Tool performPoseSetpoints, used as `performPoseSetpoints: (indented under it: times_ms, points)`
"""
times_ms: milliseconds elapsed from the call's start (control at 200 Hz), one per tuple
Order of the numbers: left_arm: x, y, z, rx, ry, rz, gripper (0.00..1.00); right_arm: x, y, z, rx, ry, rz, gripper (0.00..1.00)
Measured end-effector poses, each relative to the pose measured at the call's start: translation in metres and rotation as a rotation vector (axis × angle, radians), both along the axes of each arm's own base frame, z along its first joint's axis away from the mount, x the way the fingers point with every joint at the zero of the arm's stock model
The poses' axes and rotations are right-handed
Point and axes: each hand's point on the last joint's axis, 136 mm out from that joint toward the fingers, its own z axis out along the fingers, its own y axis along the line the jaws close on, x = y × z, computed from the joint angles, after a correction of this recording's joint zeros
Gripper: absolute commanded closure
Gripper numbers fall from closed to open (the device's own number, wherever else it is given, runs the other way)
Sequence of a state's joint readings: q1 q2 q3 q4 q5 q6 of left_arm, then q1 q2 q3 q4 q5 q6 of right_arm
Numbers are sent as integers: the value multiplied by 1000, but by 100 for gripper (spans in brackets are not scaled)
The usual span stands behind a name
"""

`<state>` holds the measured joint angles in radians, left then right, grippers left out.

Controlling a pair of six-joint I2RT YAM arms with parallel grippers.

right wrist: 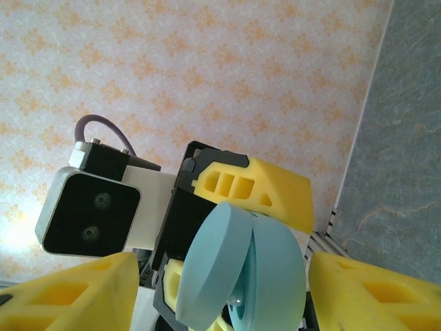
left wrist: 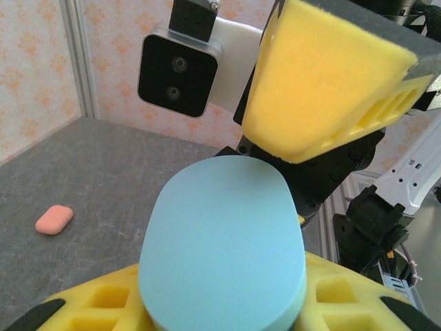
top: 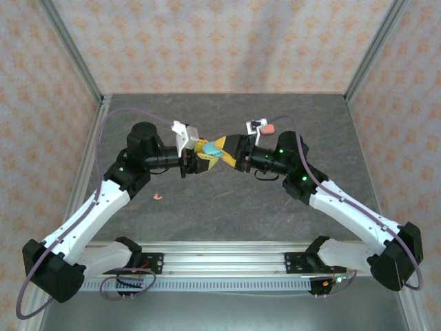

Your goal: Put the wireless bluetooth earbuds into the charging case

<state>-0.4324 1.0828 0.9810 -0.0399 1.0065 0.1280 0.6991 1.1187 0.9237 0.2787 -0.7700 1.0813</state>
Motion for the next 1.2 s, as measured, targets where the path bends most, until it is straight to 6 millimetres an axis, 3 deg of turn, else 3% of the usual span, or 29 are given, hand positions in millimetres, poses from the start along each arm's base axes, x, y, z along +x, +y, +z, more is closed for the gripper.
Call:
performPoseSetpoints:
  times_ms: [340,675,876,1201]
  points:
    - [0,0,0,-2,6,1,61,4,-2,0,-1,1,-25,37]
    - [0,1,-3,4,21,3,59,8,2,-8,-10,37,-22,65]
    - [2,1,-4,4,41,17,51,9,2,-7,-1,45,-21,73]
    - [5,4,-6,15,45,52,30,11,1,-9,-3,48,-32,79]
